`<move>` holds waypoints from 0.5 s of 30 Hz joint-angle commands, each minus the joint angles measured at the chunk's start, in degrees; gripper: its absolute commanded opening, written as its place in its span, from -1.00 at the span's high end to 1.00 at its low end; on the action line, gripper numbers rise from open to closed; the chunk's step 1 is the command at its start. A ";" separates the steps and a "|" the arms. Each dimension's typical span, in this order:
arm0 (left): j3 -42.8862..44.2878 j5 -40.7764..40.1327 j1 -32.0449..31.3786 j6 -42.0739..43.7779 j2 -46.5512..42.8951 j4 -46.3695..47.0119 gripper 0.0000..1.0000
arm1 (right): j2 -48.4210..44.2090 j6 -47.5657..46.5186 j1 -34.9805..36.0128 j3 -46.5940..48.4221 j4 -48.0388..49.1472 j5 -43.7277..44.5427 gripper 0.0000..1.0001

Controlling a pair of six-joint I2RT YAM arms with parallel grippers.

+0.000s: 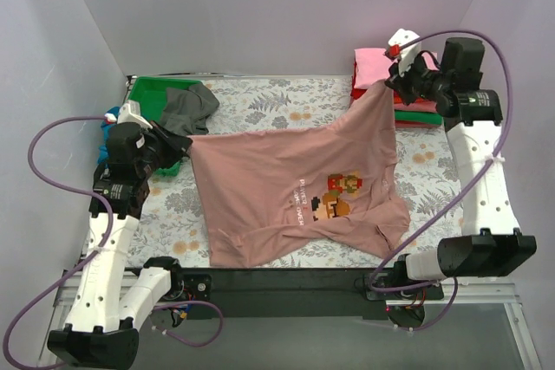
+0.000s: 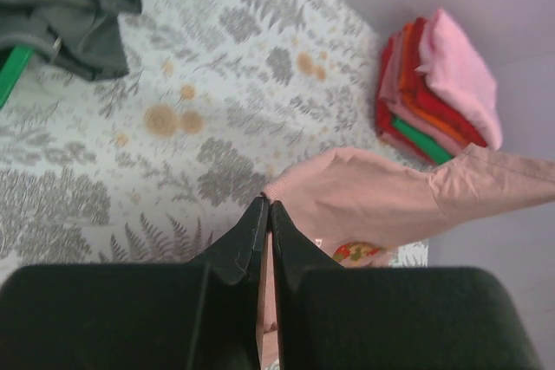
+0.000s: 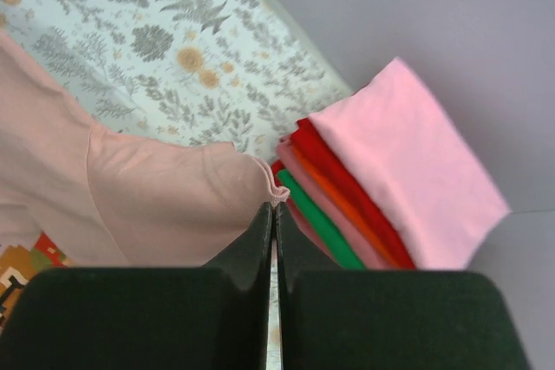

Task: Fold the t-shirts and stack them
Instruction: Flatten the tshirt out

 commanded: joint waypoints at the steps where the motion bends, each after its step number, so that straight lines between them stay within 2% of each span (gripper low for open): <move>1: 5.66 0.03 0.38 2.48 -1.22 5.65 1.00 | -5.35 -3.18 -0.13 7.90 -2.61 0.93 0.97; 7: 17.18 2.93 0.21 5.30 -2.19 13.47 1.00 | -9.57 -0.28 -0.13 21.06 -2.79 4.62 0.97; 15: 32.38 5.48 -0.76 5.04 -3.07 17.43 1.00 | -13.97 2.27 -1.10 36.20 0.90 10.42 0.97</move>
